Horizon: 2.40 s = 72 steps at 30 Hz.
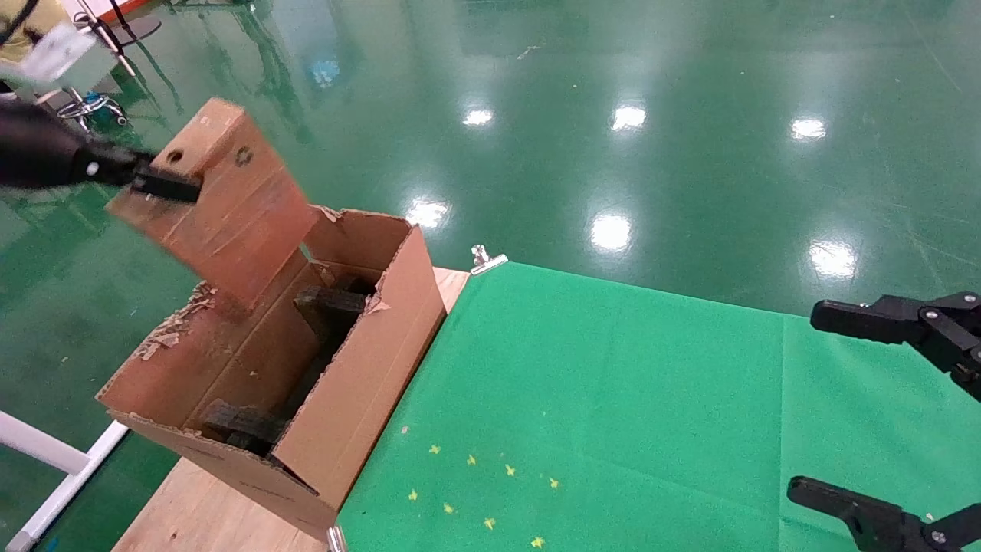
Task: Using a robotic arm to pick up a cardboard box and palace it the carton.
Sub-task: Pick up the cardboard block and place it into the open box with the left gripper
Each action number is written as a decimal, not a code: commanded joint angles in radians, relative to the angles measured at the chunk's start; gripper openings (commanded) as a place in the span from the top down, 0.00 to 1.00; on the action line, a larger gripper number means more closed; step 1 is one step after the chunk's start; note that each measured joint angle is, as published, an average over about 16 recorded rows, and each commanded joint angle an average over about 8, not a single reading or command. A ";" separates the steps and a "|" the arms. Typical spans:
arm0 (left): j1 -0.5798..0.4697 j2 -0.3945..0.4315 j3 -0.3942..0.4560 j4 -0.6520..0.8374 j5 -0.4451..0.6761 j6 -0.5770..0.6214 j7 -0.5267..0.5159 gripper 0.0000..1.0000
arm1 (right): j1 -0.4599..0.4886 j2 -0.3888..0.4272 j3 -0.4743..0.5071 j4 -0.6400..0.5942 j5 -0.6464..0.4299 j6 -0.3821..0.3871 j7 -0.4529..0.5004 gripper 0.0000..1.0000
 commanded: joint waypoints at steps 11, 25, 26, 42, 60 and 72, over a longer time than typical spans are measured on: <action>0.130 -0.037 -0.013 0.181 -0.061 -0.114 0.100 1.00 | 0.000 0.000 0.000 0.000 0.000 0.000 0.000 0.00; 0.203 0.010 -0.015 0.382 -0.089 -0.203 0.202 1.00 | 0.000 0.000 0.000 0.000 0.000 0.000 0.000 0.00; 0.205 0.013 -0.014 0.395 -0.088 -0.208 0.208 1.00 | 0.000 0.000 0.000 0.000 0.000 0.000 0.000 0.00; 0.245 0.073 -0.009 0.568 -0.085 -0.280 0.280 1.00 | 0.000 0.000 0.000 0.000 0.000 0.000 0.000 0.00; 0.301 0.162 -0.003 0.705 -0.080 -0.370 0.352 1.00 | 0.000 0.000 -0.001 0.000 0.000 0.000 0.000 0.00; 0.342 0.209 -0.012 0.763 -0.093 -0.436 0.370 1.00 | 0.000 0.000 -0.001 0.000 0.001 0.000 0.000 0.00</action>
